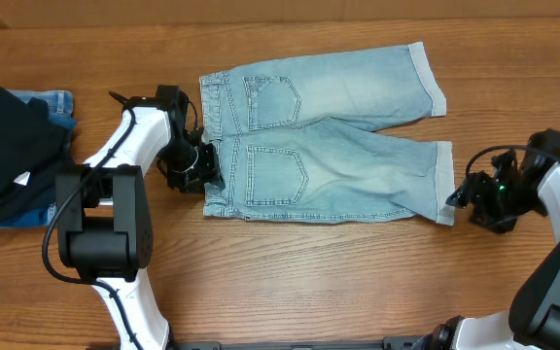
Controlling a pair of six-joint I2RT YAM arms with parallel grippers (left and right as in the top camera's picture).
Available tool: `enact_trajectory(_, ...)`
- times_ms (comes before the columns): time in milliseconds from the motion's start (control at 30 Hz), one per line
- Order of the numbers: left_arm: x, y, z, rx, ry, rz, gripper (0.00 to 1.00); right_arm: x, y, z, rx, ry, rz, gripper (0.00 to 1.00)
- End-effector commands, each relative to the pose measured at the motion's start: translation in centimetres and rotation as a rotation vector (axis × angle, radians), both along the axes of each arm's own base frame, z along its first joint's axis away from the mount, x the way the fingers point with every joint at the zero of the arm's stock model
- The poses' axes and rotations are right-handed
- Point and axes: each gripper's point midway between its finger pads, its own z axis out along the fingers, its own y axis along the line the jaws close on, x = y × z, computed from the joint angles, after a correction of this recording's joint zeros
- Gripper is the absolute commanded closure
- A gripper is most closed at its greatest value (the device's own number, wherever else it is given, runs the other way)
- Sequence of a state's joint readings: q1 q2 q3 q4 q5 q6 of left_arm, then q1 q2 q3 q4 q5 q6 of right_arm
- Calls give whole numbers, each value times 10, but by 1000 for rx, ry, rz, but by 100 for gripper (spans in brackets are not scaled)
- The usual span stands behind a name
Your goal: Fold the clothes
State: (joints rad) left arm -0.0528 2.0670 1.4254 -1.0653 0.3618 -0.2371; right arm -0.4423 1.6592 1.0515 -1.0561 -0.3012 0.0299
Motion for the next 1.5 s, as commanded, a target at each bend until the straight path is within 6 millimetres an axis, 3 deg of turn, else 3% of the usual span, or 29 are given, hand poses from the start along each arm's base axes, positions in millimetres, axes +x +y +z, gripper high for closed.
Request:
enact_trajectory(0, 2, 1, 2, 4, -19, -18, 59, -16, 2, -20, -5, 46, -100, 37)
enact_trajectory(100, 4, 1, 2, 2, -32, -24, 59, -16, 4, -36, 0, 4, -99, 37)
enact_trajectory(167, 6, 1, 1, 1, -42, -23, 58, -4, 26, -38, 105, -102, -38, 37)
enact_trajectory(233, 7, 1, 1, 1, -43, -23, 58, 2, 37, -39, 152, -152, -25, 39)
enact_trajectory(300, 7, 1, 1, 2, -43, -23, 58, 8, 42, -38, 174, -189, -14, 53)
enact_trajectory(400, 6, 1, 1, 1, -42, -23, 58, 9, 44, -37, 182, -198, -9, 91)
enact_trajectory(467, 6, 1, 2, 1, -39, -23, 59, 4, 42, -40, 173, -165, -31, 96)
enact_trajectory(533, 4, 1, 2, 2, -32, -23, 59, -18, 19, -49, 84, -9, -185, 96)
enact_trajectory(567, 3, 1, 2, 2, -29, -23, 58, -29, -4, -48, 4, 48, -258, 96)
enact_trajectory(600, 3, 1, 2, 2, -27, -23, 59, -30, -16, -44, -22, 52, -284, 96)
enact_trajectory(700, 3, 1, 2, 2, -28, -23, 59, -19, -58, -20, -62, 5, -387, 96)
enact_trajectory(800, 3, 1, 2, 2, -27, -23, 59, -4, -73, -8, -91, -54, -396, 96)
enact_trajectory(833, 3, 1, 2, 2, -26, -23, 58, 1, -77, -6, -101, -77, -397, 93)
enact_trajectory(900, 1, 1, 2, 2, -20, -23, 59, 5, -78, -5, -103, -99, -395, 57)
enact_trajectory(1033, 1, 1, 2, 2, -19, -23, 59, -1, -74, -6, -91, -72, -387, 30)
enact_trajectory(1167, -4, 1, 3, 2, 1, -28, 58, -9, -67, -7, -73, -34, -373, 26)
enact_trajectory(1300, -24, -3, 6, 2, 83, -44, 51, -16, -61, -8, -59, -10, -341, 25)
enact_trajectory(1467, -48, -42, 13, -85, 145, -124, 48, -16, -62, -8, -60, -11, -341, 22)
